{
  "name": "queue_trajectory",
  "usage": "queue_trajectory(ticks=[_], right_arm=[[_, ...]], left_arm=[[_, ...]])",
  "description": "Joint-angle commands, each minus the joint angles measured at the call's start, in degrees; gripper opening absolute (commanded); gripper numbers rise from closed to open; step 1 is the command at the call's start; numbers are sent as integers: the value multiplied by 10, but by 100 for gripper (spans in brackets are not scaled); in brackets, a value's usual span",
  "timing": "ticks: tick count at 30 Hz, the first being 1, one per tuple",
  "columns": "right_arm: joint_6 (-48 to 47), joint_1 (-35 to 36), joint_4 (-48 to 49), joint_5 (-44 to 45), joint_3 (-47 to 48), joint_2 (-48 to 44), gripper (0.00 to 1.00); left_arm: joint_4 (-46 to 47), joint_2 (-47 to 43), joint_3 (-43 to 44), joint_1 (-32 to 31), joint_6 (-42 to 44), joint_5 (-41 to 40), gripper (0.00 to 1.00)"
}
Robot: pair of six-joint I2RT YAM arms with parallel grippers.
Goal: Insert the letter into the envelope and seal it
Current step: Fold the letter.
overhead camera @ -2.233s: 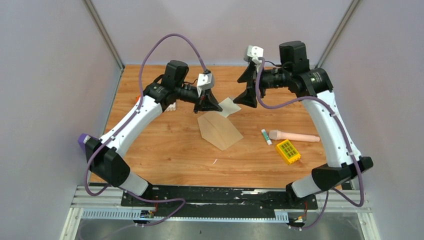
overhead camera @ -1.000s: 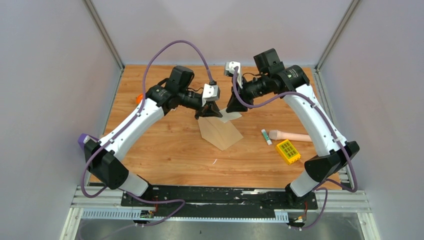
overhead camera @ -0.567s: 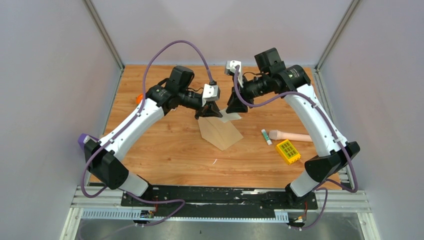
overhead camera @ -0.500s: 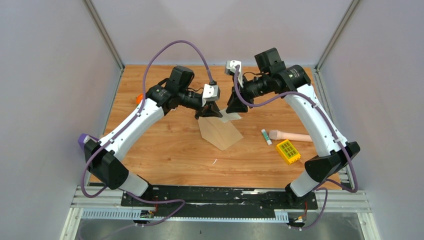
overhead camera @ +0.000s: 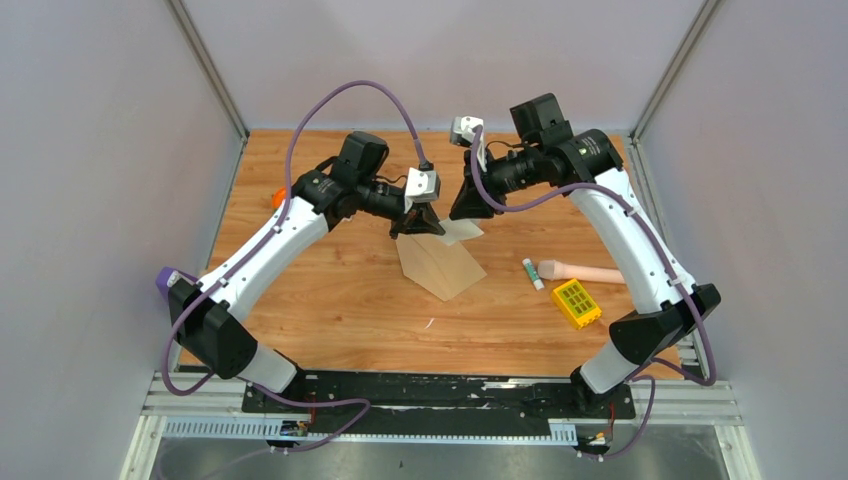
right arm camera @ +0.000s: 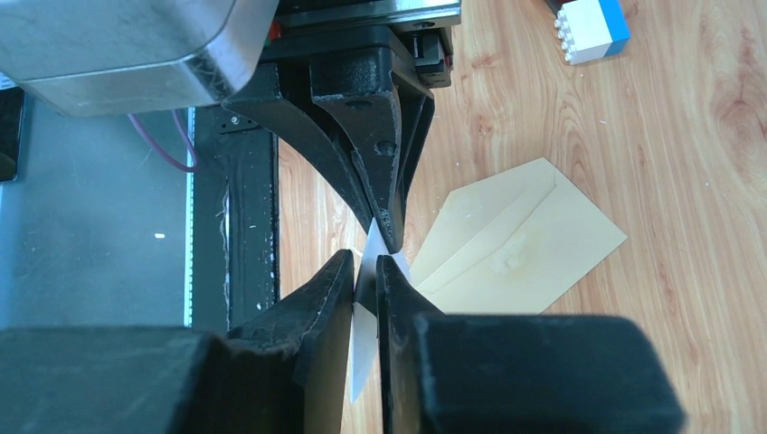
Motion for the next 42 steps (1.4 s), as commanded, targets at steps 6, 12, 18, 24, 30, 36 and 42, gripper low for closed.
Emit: queue_trajectory(ticks=[6,12,18,24,30,36,42], right_arm=[[-11,-1,19,-5,6,-20,18],[-25,-1,18,11,-5,-30,23],[-31,-1,19,24,-14,-31,15],[-29,-1,21,19,-2,-29,0],[-30,-1,25,32,10,-31,0],[-51,0,40,57,-26,-55,0],[-65,28,123,107,-118,-112,0]], left_arm=[[4,-12,2,-3,3,7,5],[4,-12,4,-2,1,8,4],[4,-11,6,-3,-1,9,4],[3,-9,7,-3,0,9,15],[-16,-10,16,-2,13,11,93],[-9,-8,39,8,-19,23,100],[246,13,10,57,-323,157,100]])
